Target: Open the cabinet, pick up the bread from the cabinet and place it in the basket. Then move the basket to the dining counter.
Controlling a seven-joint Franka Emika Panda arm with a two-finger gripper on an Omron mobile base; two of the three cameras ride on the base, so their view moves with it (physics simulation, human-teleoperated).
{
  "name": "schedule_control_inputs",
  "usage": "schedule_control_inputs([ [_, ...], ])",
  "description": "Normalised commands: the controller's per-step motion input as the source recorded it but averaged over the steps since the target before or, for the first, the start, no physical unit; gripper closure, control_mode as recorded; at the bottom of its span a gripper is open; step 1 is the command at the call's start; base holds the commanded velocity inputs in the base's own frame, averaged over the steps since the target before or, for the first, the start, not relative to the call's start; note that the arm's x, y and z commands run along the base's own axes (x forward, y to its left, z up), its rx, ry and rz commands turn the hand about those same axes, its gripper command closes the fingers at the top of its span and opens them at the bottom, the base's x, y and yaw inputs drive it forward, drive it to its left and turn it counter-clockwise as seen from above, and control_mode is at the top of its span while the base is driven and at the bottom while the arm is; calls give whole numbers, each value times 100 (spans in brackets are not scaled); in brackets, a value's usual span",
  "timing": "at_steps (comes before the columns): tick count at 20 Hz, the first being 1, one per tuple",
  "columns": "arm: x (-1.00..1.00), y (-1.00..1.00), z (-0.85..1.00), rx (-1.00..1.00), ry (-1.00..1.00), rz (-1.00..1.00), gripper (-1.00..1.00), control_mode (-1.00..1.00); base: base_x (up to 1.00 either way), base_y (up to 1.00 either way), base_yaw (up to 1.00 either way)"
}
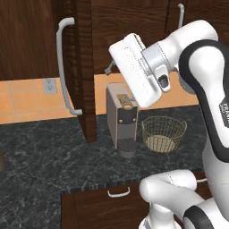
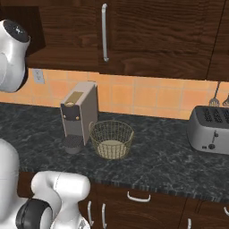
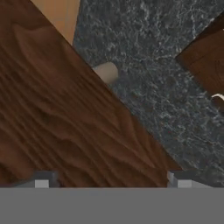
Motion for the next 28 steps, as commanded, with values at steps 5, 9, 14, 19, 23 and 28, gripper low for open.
schedule_control_inputs([
  [5, 72, -100, -22, 16, -13, -1, -100, -100, 0, 0, 0],
  [9, 44, -100, 0, -15, -17, -1, -100, -100, 0, 0, 0],
  [14, 21, -74, -12, -62, -23, -8, -100, -100, 0, 0, 0],
  [19, 14, -64, -72, -56, -68, 0, -100, -100, 0, 0, 0],
  [23, 46, -48, -18, -73, -51, 0, -100, -100, 0, 0, 0],
  [28, 47, -39, 56, -61, -21, 0, -100, -100, 0, 0, 0],
])
